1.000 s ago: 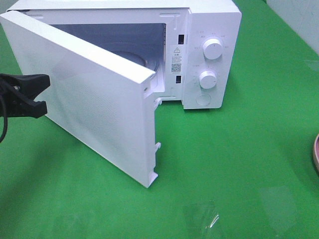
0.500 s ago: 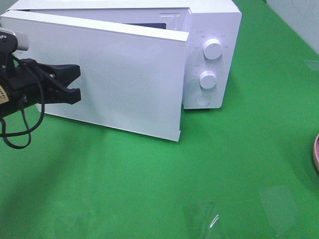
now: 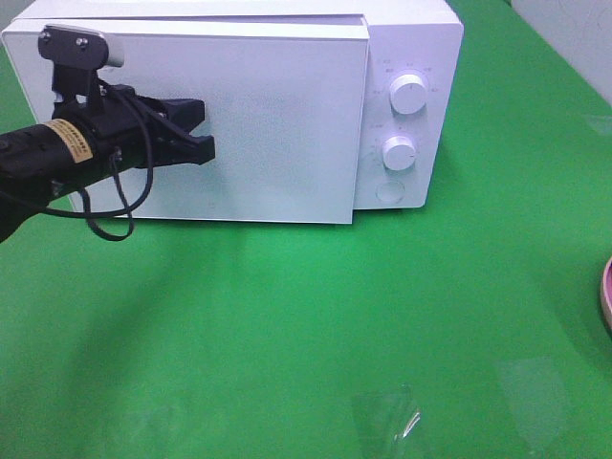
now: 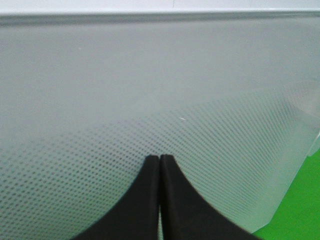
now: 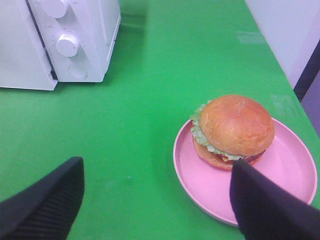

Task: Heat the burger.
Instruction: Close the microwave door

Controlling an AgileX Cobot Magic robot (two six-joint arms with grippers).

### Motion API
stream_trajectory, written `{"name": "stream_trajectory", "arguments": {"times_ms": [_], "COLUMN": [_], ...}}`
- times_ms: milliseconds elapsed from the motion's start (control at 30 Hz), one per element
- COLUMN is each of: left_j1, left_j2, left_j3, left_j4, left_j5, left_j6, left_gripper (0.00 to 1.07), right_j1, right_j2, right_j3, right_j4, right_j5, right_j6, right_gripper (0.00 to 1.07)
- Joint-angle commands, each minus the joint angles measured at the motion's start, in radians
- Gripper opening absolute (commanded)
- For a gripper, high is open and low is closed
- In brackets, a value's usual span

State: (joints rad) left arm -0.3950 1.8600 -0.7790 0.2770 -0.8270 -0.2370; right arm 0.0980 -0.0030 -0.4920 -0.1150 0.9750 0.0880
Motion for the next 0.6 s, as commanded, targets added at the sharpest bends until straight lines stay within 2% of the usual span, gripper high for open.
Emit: {"name": "stream_trajectory", "arguments": {"times_ms": [33, 400, 600], "left_j1": [-0.034, -0.090, -0.093], "left_j2": [0.042, 0.120, 0.151], "left_j3": [-0.068, -0.223, -0.293], "left_j4": [-0.055, -0.099, -0.115], "left_j5": [0.011, 0.109, 0.154], "left_j6": [0.007, 0.025, 0.025], "left_gripper": [0.00, 0.00, 0.00], "right_j1": [-0.004, -0.004, -0.004], "right_j2": [-0.028, -0.028, -0.028], "right_j3": [0.001, 0.001, 0.001], "right_j4": [-0.004, -0.004, -0.004], "right_j5": [-0.011, -0.011, -0.011], "right_j6": [-0.008, -0.008, -0.008], "right_gripper": [0.76, 0.76, 0.76]}}
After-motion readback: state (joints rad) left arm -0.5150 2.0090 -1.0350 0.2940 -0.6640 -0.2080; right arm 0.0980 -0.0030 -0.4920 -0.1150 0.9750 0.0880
